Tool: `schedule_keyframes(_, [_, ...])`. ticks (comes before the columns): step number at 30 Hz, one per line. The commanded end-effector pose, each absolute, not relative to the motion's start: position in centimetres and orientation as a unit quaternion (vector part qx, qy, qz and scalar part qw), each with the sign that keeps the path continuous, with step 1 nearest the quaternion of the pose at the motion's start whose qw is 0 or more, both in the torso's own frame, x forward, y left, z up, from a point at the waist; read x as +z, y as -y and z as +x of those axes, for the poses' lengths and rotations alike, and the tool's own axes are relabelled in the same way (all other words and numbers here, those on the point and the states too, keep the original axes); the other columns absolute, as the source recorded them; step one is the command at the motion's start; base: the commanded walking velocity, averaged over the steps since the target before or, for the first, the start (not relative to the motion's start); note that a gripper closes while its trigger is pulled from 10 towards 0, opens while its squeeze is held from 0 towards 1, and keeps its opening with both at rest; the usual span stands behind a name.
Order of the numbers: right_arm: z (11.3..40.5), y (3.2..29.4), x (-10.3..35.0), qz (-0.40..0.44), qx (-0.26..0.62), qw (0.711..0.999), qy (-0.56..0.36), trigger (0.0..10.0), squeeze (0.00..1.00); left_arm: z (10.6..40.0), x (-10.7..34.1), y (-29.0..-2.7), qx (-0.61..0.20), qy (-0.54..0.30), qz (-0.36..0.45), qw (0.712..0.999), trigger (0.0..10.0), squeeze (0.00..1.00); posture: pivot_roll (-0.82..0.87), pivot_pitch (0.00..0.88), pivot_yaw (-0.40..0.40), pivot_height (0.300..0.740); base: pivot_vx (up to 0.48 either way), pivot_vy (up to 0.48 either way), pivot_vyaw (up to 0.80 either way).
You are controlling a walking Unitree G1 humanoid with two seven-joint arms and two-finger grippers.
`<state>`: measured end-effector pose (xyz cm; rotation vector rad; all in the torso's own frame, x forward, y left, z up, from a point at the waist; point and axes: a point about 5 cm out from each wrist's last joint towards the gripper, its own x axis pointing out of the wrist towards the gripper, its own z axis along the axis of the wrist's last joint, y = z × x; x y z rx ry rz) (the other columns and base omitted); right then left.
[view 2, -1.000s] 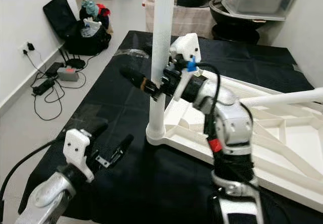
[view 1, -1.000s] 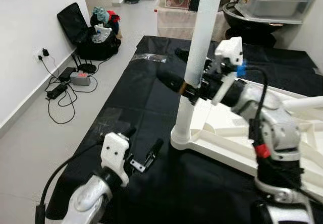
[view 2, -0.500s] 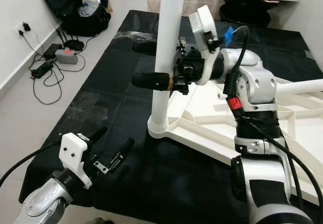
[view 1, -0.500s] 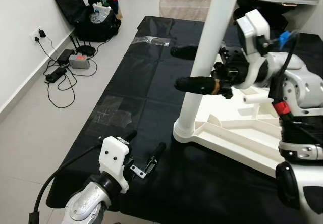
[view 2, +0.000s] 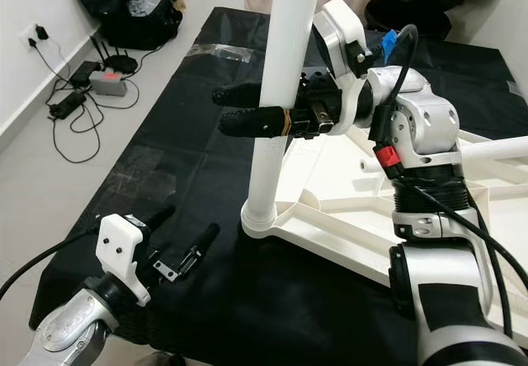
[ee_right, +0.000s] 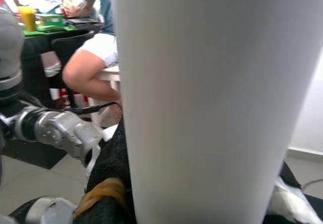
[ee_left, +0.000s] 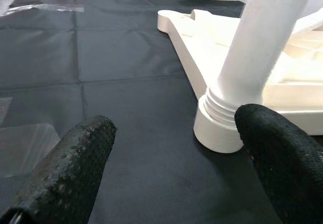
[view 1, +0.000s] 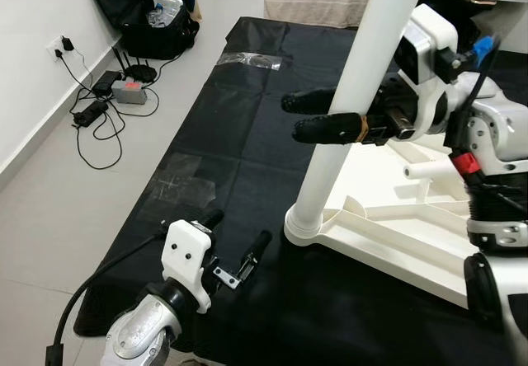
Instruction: Building children table
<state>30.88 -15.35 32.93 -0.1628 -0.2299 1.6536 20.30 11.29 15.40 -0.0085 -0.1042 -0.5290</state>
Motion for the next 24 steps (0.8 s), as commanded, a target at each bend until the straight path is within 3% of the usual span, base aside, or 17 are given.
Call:
schedule_keyframes(1, [31.0,15.2,31.7,-0.077,0.708,0.696,0.092,0.0,0.0,20.5,14.7,-11.4,-0.262,0.039,-0.005,0.964,10.0,0.0,0.02,0.106,-0.071,0.74,0.0,0.0,0.0])
schedule_keyframes(2, [31.2,15.2,31.0,-0.07,0.652,0.75,0.09,0.0,0.0,20.7,14.5,-11.5,-0.261,0.038,-0.005,0.965,10.0,0.0,0.02,0.1,-0.073,0.74,0.0,0.0,0.0])
schedule_keyframes(3, [32.1,14.9,28.4,-0.072,0.493,0.864,0.072,0.0,0.0,21.1,14.1,-11.5,-0.258,0.038,-0.004,0.965,10.0,0.0,0.03,0.043,-0.106,0.74,0.0,0.0,0.0])
schedule_keyframes(4, [32.1,14.9,28.4,-0.072,0.493,0.864,0.072,0.0,0.0,21.1,14.1,-11.5,-0.258,0.038,-0.004,0.965,10.0,0.0,0.03,0.043,-0.106,0.74,0.0,0.0,0.0])
schedule_keyframes(5, [33.1,16.3,26.0,-0.055,0.242,0.968,0.042,0.0,0.0,21.5,13.8,-11.5,-0.257,0.036,-0.003,0.966,10.0,0.0,0.03,0.033,-0.112,0.74,0.0,0.0,0.0])
schedule_keyframes(6, [33.1,16.3,26.0,-0.055,0.242,0.968,0.042,0.0,0.0,21.5,13.8,-11.5,-0.257,0.036,-0.003,0.966,10.0,0.0,0.03,0.033,-0.112,0.74,0.0,0.0,0.0])
schedule_keyframes(7, [31.6,16.7,21.0,-0.036,0.129,0.99,-0.039,0.0,0.0,21.9,13.4,-11.4,-0.255,0.035,-0.001,0.966,10.0,0.0,0.03,0.003,-0.111,0.74,0.0,0.0,0.0])
schedule_keyframes(12, [31.6,16.7,21.0,-0.036,0.129,0.99,-0.039,0.0,0.0,21.9,13.4,-11.4,-0.255,0.035,-0.001,0.966,10.0,0.0,0.03,0.003,-0.111,0.74,0.0,0.0,0.0])
schedule_keyframes(13, [30.2,16.1,17.8,-0.014,0.078,0.993,-0.09,0.0,0.0,22.4,13.2,-11.4,-0.254,0.034,0.001,0.967,10.0,0.0,0.02,0.0,-0.101,0.74,0.0,0.0,0.0])
schedule_keyframes(14, [30.4,14.0,17.1,0.013,0.102,0.99,-0.102,0.0,0.0,23.1,12.9,-11.4,-0.249,0.036,0.002,0.968,10.0,0.0,0.03,0.0,-0.118,0.74,0.0,0.0,0.0])
schedule_keyframes(16, [30.4,14.0,17.1,0.013,0.102,0.99,-0.102,0.0,0.0,23.1,12.9,-11.4,-0.249,0.036,0.002,0.968,10.0,0.0,0.03,0.0,-0.118,0.74,0.0,0.0,0.0])
schedule_keyframes(18, [31.6,11.0,17.9,0.027,0.171,0.98,-0.096,0.0,0.0,23.9,12.8,-11.5,-0.238,0.042,0.005,0.97,10.0,0.0,0.03,0.0,-0.118,0.74,0.0,0.0,0.0])
schedule_keyframes(19, [32.0,10.5,18.3,0.026,0.183,0.978,-0.097,9.5,0.0,24.0,12.9,-11.6,-0.234,0.045,0.005,0.971,10.0,0.0,0.02,0.0,-0.116,0.74,0.0,0.0,0.0])
schedule_keyframes(23, [32.2,10.2,18.7,0.017,0.211,0.973,-0.096,10.0,0.0,23.9,12.9,-11.6,-0.232,0.046,0.004,0.972,10.0,0.0,0.02,0.0,-0.113,0.74,0.0,0.0,0.0])
schedule_keyframes(24, [32.4,10.1,19.6,0.007,0.233,0.969,-0.08,10.0,0.45,23.8,13.0,-11.6,-0.234,0.048,0.002,0.971,10.0,0.0,0.01,0.0,-0.106,0.74,0.0,0.0,0.0])
